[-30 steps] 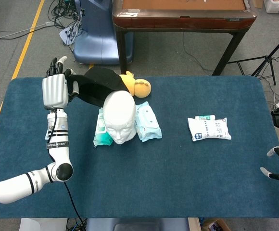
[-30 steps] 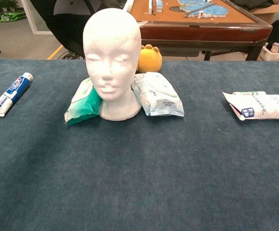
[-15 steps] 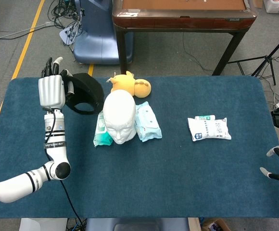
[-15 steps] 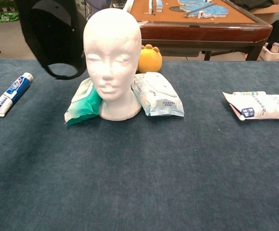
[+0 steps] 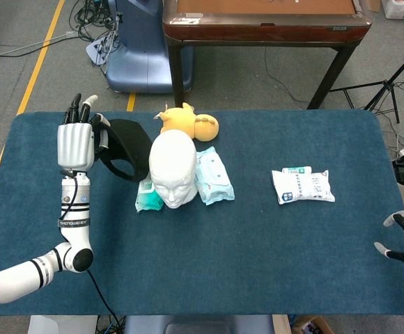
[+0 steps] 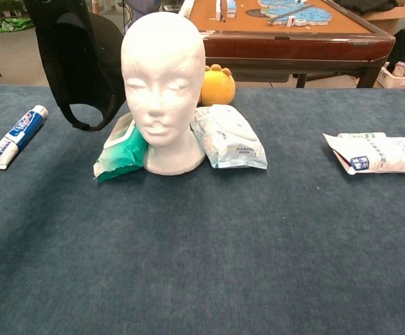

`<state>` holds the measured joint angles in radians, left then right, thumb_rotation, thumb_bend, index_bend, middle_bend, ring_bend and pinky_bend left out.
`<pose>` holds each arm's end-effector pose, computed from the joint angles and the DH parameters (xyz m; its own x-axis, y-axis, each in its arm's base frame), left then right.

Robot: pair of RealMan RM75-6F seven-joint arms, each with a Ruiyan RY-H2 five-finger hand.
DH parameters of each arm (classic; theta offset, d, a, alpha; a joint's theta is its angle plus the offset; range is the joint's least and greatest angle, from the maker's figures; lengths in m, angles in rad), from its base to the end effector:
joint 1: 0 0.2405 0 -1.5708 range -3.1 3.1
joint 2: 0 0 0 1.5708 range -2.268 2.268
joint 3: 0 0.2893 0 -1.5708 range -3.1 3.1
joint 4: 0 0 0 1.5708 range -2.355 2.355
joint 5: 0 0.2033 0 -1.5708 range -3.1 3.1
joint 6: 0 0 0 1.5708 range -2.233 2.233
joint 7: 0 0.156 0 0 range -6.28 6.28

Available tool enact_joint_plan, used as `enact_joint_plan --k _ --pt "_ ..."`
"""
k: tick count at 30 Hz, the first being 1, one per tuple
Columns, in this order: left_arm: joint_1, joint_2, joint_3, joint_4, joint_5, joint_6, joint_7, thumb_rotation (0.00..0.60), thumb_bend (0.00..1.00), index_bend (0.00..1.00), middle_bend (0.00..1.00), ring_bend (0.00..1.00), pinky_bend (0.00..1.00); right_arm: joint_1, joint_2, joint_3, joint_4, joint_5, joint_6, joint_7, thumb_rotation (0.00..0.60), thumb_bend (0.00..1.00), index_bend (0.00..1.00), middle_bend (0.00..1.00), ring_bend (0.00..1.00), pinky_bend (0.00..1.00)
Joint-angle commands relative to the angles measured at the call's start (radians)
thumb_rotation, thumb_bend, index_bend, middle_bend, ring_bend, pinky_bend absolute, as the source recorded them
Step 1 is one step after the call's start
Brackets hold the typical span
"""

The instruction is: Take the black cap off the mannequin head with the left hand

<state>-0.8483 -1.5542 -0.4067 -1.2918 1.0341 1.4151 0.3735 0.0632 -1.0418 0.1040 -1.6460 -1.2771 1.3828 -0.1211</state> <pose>-0.1345 0.4544 0.1191 0.3007 -0.3991 0.8662 0.9225 -0.1089 -0.3704 -0.3717 -0.1942 0.2113 0.4976 -0.0787 0.8638 -0.8373 0.2167 0.5020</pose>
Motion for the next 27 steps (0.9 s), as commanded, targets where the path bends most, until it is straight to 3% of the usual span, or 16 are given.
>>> enact_joint_plan --k 1,27 --pt "0.005 -0.016 -0.001 0.043 0.021 -0.001 -0.033 0.600 0.47 0.73 0.17 0.04 0.17 0.000 0.000 0.002 0.001 0.003 0.000 0.002 0.600 0.07 0.48 0.39 0.30 0.37" --pt "0.274 0.084 0.122 0.006 0.198 0.142 -0.234 0.600 0.47 0.74 0.19 0.04 0.17 0.020 -0.021 0.001 0.003 0.027 -0.027 -0.054 0.600 0.07 0.48 0.39 0.30 0.37"
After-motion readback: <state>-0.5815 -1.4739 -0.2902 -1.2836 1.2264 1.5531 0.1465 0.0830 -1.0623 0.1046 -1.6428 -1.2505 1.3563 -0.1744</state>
